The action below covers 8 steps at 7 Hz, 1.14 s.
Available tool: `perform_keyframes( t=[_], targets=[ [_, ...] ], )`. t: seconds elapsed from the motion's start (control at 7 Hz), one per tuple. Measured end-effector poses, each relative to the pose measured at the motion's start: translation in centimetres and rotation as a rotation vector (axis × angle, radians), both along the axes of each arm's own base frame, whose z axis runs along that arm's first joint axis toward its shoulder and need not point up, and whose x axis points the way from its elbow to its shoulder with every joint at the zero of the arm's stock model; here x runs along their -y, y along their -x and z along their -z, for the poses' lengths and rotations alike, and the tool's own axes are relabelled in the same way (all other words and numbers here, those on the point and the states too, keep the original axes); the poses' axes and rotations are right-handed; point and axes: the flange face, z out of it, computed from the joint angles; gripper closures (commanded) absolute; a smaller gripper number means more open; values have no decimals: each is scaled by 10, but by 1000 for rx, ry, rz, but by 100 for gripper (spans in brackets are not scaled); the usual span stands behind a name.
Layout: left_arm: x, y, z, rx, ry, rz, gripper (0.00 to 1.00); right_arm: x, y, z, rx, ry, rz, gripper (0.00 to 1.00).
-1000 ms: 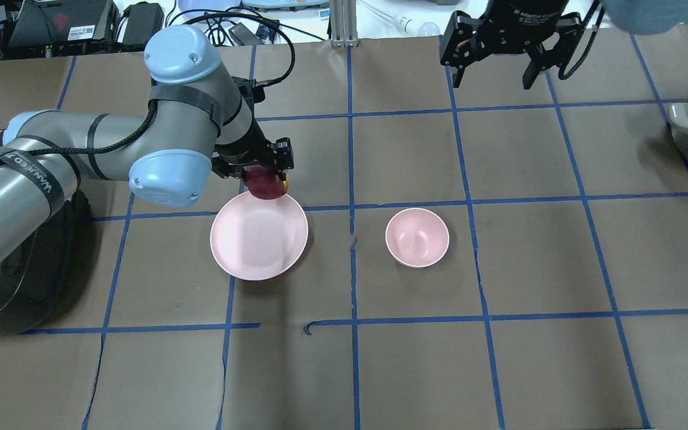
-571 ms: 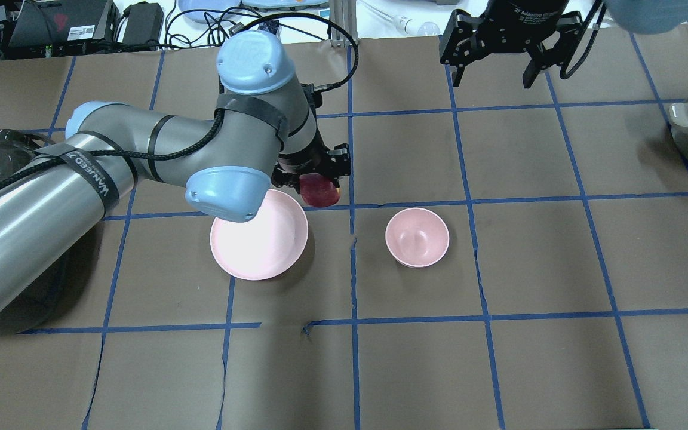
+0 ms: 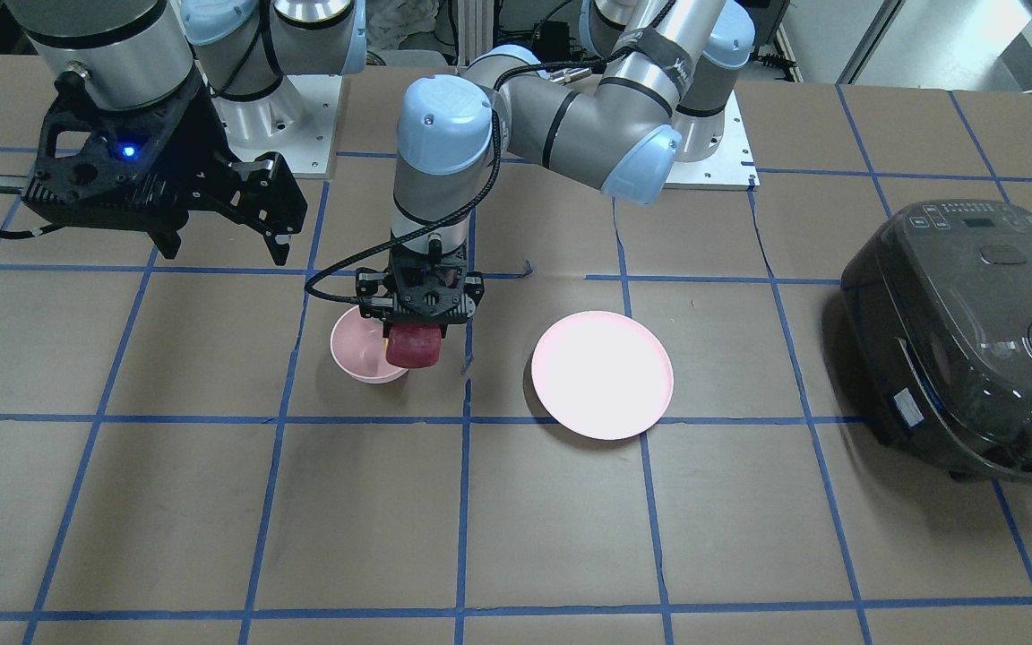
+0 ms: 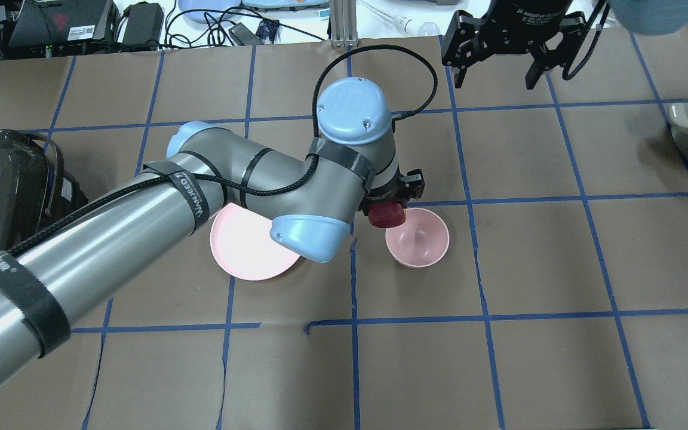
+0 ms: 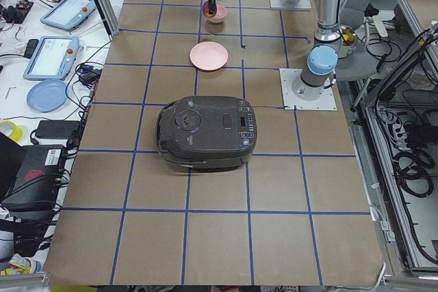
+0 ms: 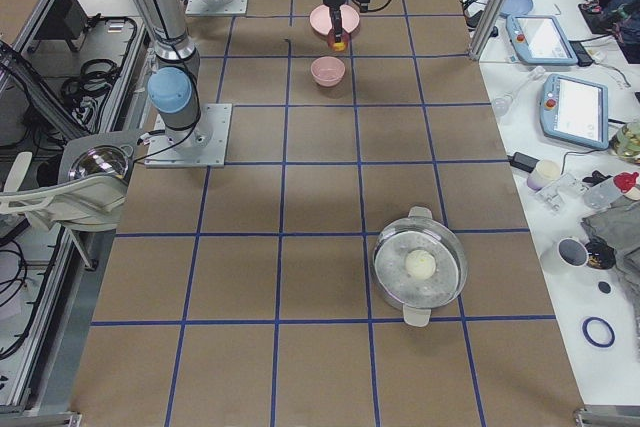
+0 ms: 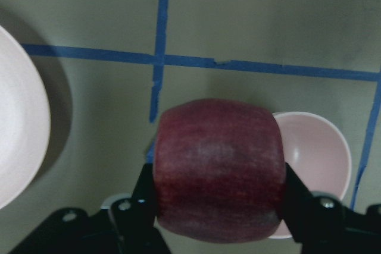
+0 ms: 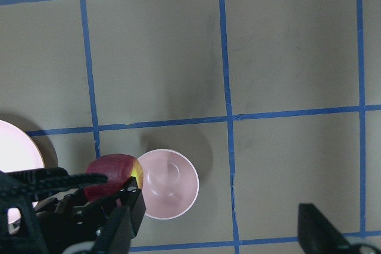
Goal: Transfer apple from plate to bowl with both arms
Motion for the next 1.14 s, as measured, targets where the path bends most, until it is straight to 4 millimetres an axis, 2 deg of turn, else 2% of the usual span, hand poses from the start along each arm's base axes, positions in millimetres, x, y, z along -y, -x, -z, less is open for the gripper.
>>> perform_keyframes(
  t=[0.14, 0.43, 0.71, 0.86, 1.0, 1.14],
  targets=[
    [-7, 16, 13, 0, 0, 5, 100, 0, 0, 0, 0, 1, 0, 0],
    [-20, 34, 30, 12, -12, 28, 98, 0, 0, 0, 1, 0, 0, 0],
    [-26, 42, 33, 10, -17, 35, 49, 0, 0, 0, 1, 2, 1, 0],
    [-27, 43, 38, 12, -21, 34, 36, 0, 0, 0, 1, 3, 1, 0],
    [-26, 43, 43, 18, -27, 33, 34, 0, 0, 0, 1, 2, 1, 0],
    [-25, 44, 46, 20, -27, 33, 20, 0, 1, 0, 1, 2, 2, 0]
  ],
)
